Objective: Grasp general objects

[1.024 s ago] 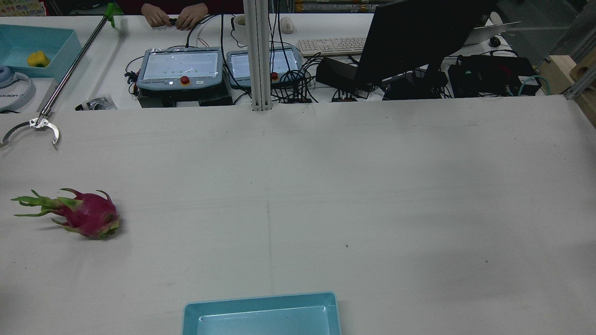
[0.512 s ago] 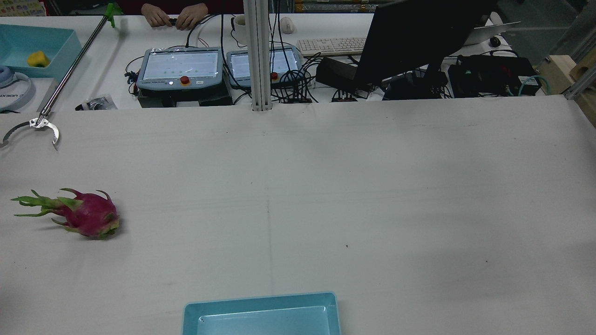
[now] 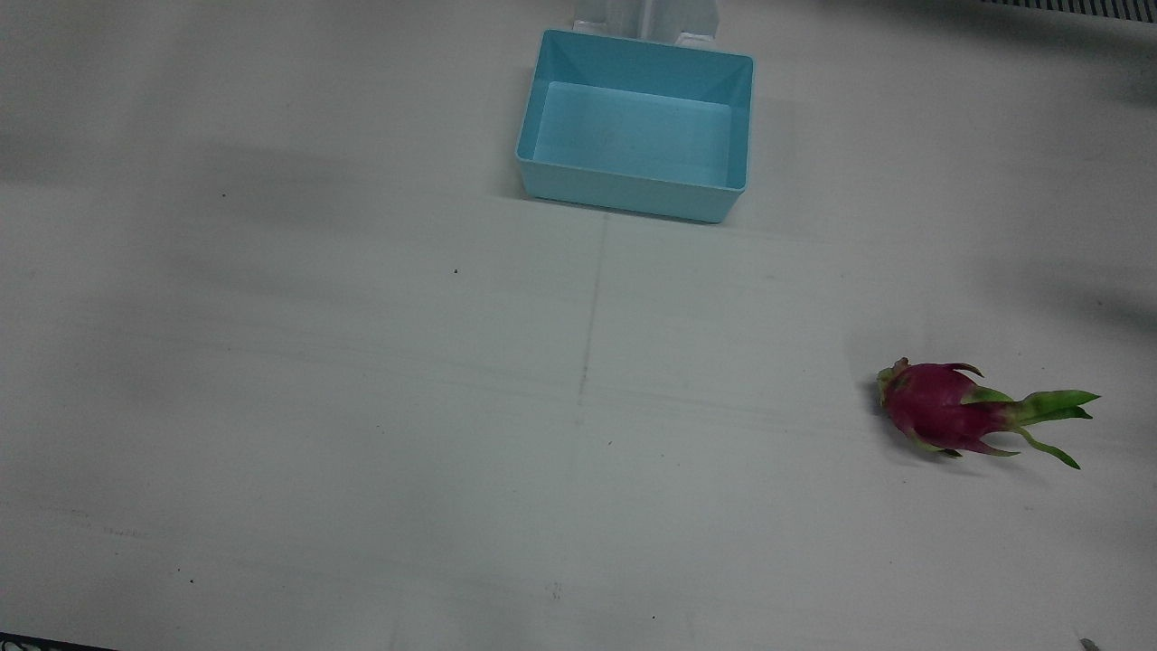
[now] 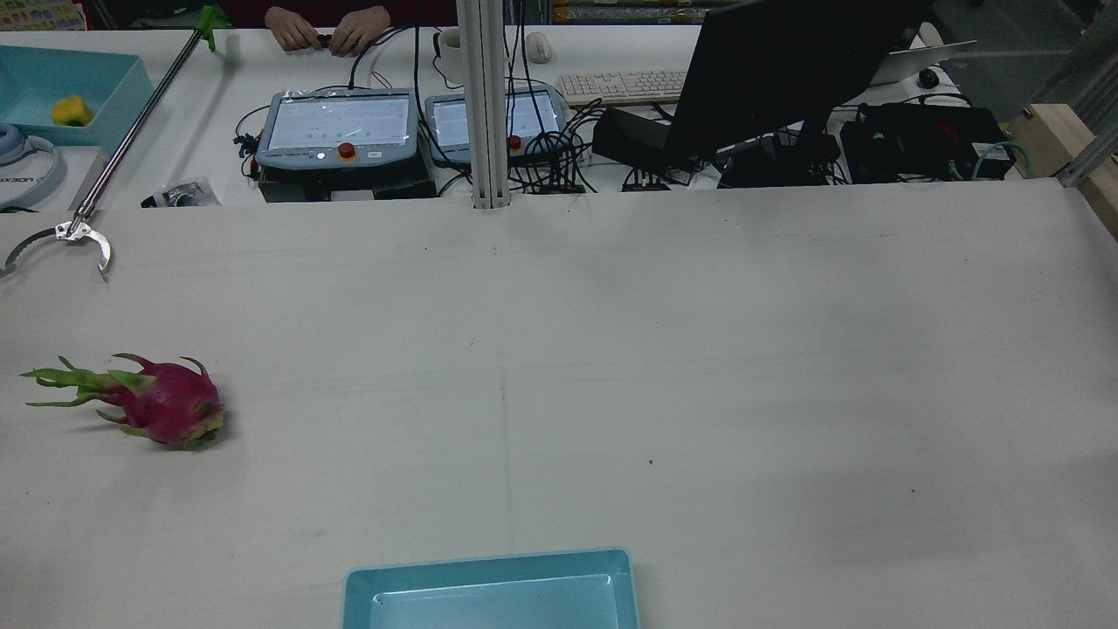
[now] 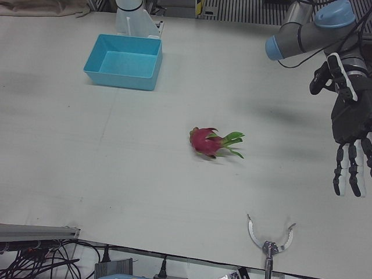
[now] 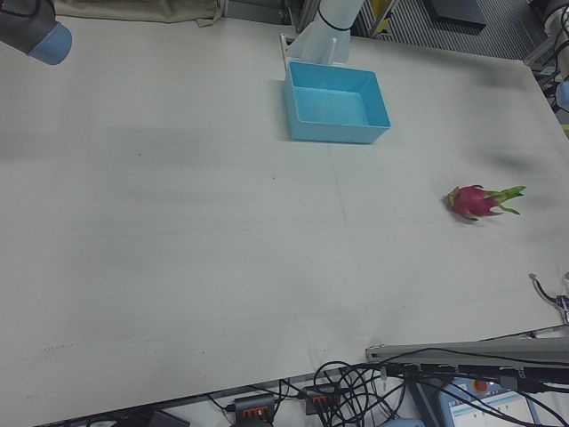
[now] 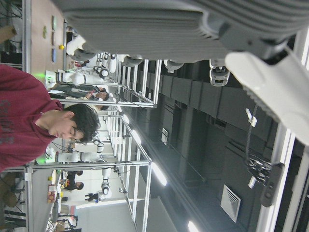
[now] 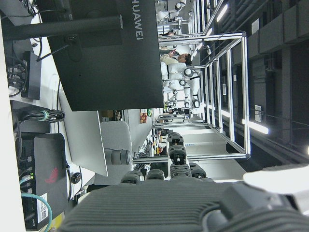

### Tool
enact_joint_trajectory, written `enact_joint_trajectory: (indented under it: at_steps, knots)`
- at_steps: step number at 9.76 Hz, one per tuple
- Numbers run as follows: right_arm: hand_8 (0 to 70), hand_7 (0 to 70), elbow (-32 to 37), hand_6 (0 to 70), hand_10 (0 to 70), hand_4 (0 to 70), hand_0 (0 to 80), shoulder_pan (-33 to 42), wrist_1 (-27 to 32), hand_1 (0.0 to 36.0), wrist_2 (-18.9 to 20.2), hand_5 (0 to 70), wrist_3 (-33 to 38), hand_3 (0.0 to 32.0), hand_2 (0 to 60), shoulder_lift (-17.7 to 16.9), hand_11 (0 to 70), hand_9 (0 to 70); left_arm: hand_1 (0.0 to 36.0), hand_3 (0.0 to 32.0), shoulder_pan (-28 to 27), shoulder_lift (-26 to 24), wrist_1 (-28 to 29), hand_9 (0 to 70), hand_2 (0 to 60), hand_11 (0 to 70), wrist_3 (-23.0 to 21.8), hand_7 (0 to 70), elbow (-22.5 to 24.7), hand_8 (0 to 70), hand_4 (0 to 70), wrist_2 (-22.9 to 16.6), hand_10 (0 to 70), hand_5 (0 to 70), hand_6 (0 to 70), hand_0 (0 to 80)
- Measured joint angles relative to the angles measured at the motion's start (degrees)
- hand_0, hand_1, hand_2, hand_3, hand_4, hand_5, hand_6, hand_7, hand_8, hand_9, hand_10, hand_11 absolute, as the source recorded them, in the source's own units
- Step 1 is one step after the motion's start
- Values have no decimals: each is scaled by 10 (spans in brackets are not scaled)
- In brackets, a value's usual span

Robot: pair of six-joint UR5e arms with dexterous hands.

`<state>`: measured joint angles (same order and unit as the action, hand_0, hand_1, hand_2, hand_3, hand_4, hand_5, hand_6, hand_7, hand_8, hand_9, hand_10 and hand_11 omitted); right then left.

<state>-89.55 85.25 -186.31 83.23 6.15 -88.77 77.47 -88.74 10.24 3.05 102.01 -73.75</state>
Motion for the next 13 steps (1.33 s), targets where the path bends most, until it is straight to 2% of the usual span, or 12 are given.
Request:
enact_joint_trajectory:
  at_steps: [2,3,5,6,7,8,10,11,12,13]
  knots:
    - [0,0,-1,0,0,0,0,0,0,0,0,0,0,0,0,0,0,0,171,320,9,32,18,0,0,0,27,59,73,6,0,-7,0,0,0,601]
    - [0,0,-1,0,0,0,0,0,0,0,0,0,0,0,0,0,0,0,185,320,16,40,21,5,0,0,52,95,99,1,0,-24,0,42,1,636]
    - [0,0,-1,0,0,0,0,0,0,0,0,0,0,0,0,0,0,0,177,320,31,40,7,5,0,0,127,95,126,0,38,-99,0,83,1,646]
    - [0,0,-1,0,0,0,0,0,0,0,0,0,0,0,0,0,0,0,167,320,39,32,-21,4,0,0,173,93,142,0,45,-139,0,80,0,636]
    - [0,0,-1,0,0,0,0,0,0,0,0,0,0,0,0,0,0,0,174,320,47,23,-67,2,0,0,233,80,177,0,37,-175,0,61,0,652]
    - [0,0,-1,0,0,0,0,0,0,0,0,0,0,0,0,0,0,0,181,320,51,18,-116,0,0,0,289,59,214,0,13,-194,0,40,0,679]
    - [0,0,-1,0,0,0,0,0,0,0,0,0,0,0,0,0,0,0,188,320,52,3,-208,0,0,0,393,47,268,0,15,-212,0,48,0,706]
    - [0,0,-1,0,0,0,0,0,0,0,0,0,0,0,0,0,0,0,188,320,51,-5,-246,0,0,0,436,23,278,0,36,-216,0,56,0,716]
    - [0,0,-1,0,0,0,0,0,0,0,0,0,0,0,0,0,0,0,184,320,50,-13,-281,0,0,0,475,0,283,0,44,-218,0,44,0,688]
    - [0,0,-1,0,0,0,0,0,0,0,0,0,0,0,0,0,0,0,186,320,51,-21,-306,0,0,0,504,0,285,0,13,-219,0,58,0,692]
